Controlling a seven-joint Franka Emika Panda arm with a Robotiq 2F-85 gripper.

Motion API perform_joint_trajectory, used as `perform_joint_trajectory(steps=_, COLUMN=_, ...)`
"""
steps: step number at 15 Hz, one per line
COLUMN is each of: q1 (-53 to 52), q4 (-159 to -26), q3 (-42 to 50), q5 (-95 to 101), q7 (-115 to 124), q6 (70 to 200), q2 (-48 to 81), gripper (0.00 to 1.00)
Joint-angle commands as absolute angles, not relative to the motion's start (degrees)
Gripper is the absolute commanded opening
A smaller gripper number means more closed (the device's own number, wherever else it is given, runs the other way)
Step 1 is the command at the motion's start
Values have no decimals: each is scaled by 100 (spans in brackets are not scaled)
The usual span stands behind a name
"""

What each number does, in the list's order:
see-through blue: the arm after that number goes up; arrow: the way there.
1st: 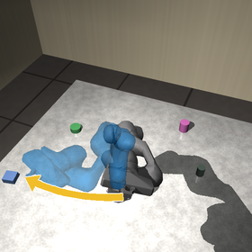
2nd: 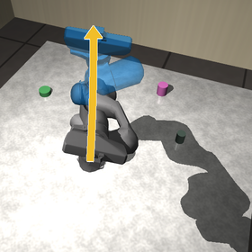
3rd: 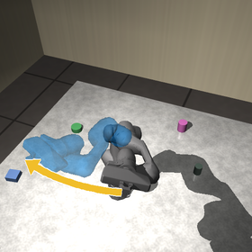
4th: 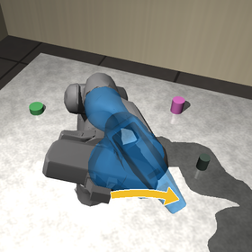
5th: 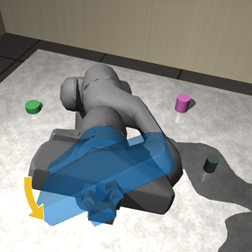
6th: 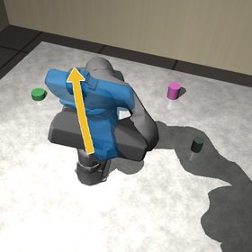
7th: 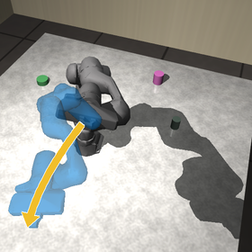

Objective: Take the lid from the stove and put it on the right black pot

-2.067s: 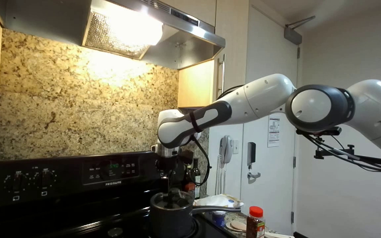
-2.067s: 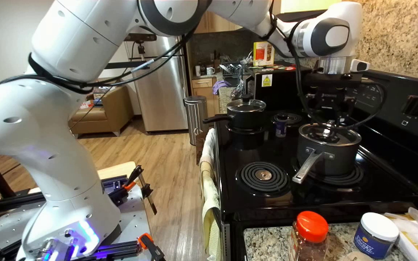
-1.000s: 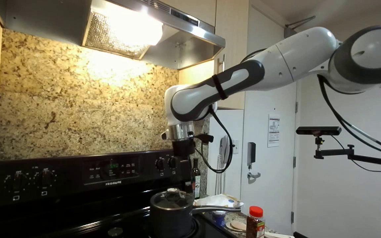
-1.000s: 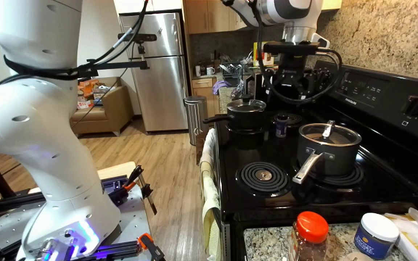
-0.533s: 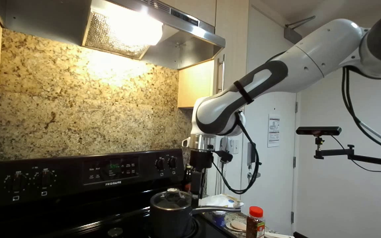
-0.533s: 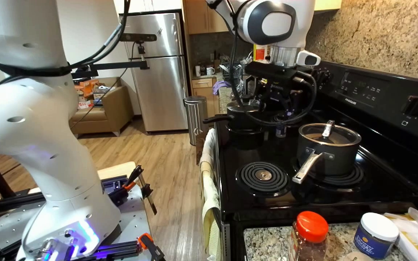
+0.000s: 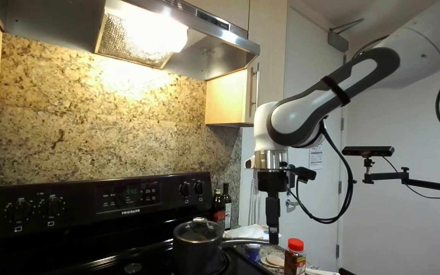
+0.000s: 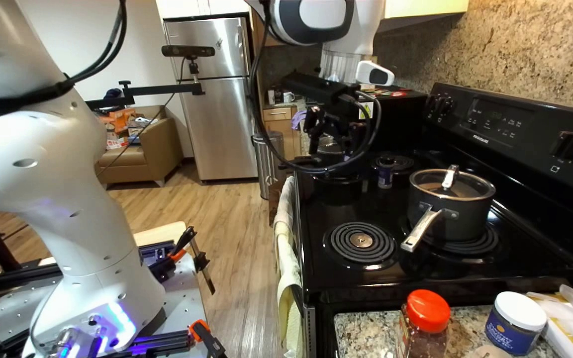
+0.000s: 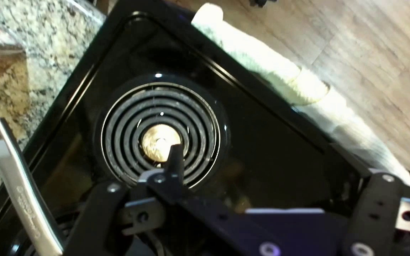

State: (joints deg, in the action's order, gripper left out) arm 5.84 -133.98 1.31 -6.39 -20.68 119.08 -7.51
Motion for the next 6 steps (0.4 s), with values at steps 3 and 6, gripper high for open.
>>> perform_joint_trajectory(steps=3, q1=368, q4=-13325, q3=279, q5=-510, q7=-2045, q6=11289, q2=-945, gripper=100)
perform_joint_trajectory(steps=6, q1=352, q4=-13301, q3=278, q5=-501, q7=-2046, q6=11248, q2=-934, gripper=100)
